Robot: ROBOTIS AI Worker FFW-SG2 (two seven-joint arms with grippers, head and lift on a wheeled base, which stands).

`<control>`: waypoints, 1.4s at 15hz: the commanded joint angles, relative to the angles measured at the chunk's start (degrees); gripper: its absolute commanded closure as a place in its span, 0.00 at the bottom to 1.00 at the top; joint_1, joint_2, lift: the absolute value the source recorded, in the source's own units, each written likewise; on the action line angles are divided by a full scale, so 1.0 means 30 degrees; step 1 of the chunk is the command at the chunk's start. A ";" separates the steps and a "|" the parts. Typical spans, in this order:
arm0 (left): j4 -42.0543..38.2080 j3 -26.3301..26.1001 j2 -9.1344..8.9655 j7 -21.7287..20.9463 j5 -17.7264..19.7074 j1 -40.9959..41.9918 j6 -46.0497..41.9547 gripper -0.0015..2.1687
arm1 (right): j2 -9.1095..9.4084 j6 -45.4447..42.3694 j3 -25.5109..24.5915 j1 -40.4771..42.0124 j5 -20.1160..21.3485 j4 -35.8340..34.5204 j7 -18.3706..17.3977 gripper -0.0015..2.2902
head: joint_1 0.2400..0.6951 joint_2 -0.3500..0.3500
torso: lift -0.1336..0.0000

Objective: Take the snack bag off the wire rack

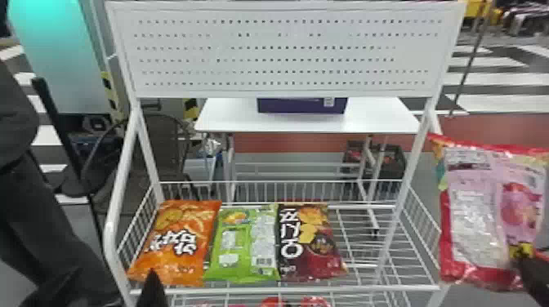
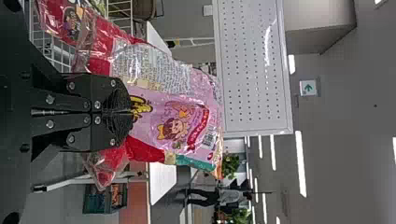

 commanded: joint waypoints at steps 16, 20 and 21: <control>-0.0156 -0.0029 -0.0029 0.0000 -0.0089 0.0231 -0.0117 0.08 | -0.0051 -0.1013 0.0274 0.0279 0.0822 -0.0120 -0.0030 0.97 | 0.57 0.50 | 1.00; -0.0127 -0.0029 -0.0058 0.0000 -0.0089 0.0114 -0.0117 0.08 | -0.0110 -0.1013 0.0274 0.0192 0.0910 -0.0032 -0.0030 0.97 | 0.57 0.50 | 1.00; -0.0127 -0.0029 -0.0058 0.0000 -0.0089 0.0114 -0.0117 0.08 | -0.0110 -0.1013 0.0303 0.0133 0.0910 -0.0003 -0.0030 0.97 | 0.57 0.50 | 1.00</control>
